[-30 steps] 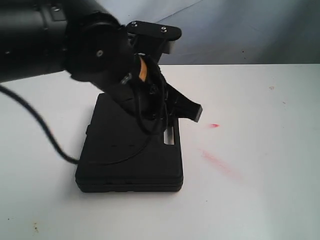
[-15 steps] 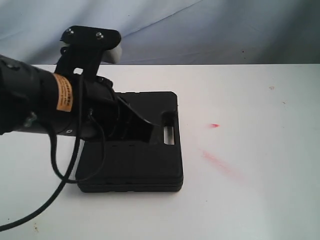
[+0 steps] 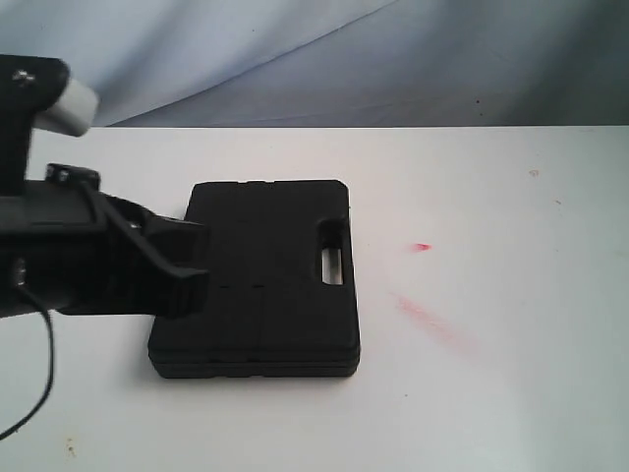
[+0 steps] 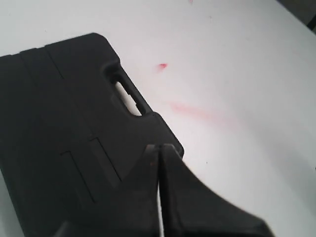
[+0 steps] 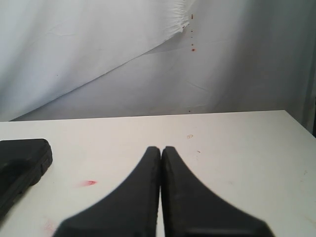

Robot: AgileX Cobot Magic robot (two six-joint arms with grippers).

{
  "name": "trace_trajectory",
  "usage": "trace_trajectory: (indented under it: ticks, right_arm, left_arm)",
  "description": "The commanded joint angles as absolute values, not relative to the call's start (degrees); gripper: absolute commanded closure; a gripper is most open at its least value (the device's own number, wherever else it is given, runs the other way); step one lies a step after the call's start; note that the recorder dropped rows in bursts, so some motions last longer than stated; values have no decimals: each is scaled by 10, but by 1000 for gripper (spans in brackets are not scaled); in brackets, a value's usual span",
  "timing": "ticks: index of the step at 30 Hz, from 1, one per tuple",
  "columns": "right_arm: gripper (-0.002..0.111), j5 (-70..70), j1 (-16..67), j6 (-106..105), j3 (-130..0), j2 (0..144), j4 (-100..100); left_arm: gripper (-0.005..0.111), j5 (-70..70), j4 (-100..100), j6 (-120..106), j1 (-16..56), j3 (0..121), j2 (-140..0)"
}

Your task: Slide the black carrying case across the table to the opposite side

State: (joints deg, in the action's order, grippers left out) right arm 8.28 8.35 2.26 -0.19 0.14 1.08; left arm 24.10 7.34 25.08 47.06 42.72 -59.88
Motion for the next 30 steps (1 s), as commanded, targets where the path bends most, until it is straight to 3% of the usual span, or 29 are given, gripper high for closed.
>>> trace_trajectory:
  ticks: [1, 18, 30]
  right_arm:
    - [108, 78, 80, 19, 0, 0, 12]
    - [108, 78, 80, 19, 0, 0, 12]
    - [108, 78, 80, 19, 0, 0, 12]
  left_arm:
    - [107, 193, 51, 256, 430, 373, -530]
    - [107, 76, -10, 246, 221, 183, -284]
    - [107, -14, -46, 144, 126, 68, -172]
